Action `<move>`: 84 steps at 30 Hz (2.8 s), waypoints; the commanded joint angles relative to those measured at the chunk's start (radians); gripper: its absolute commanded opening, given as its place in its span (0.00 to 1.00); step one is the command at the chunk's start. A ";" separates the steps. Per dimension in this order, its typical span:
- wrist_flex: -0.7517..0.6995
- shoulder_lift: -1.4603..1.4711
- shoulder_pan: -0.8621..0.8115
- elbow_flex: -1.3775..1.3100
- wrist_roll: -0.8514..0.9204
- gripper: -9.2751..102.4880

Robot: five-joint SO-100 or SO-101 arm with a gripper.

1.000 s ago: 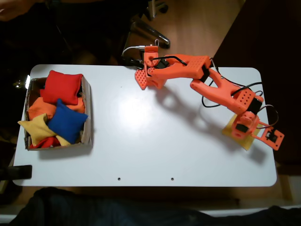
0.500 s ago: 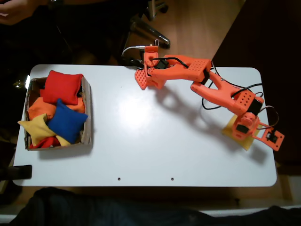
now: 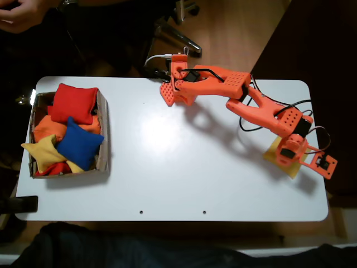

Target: Grasp a bag and put it in the box.

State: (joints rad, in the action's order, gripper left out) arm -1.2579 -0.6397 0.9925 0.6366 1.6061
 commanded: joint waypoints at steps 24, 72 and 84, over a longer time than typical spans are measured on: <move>-0.209 -0.006 0.028 -0.114 -0.006 0.46; -0.615 -0.028 0.012 -0.417 -0.097 0.23; -0.615 -0.201 0.040 -0.221 -0.112 0.23</move>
State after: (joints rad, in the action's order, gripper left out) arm -1.8577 -0.7517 1.0186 0.4034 1.4972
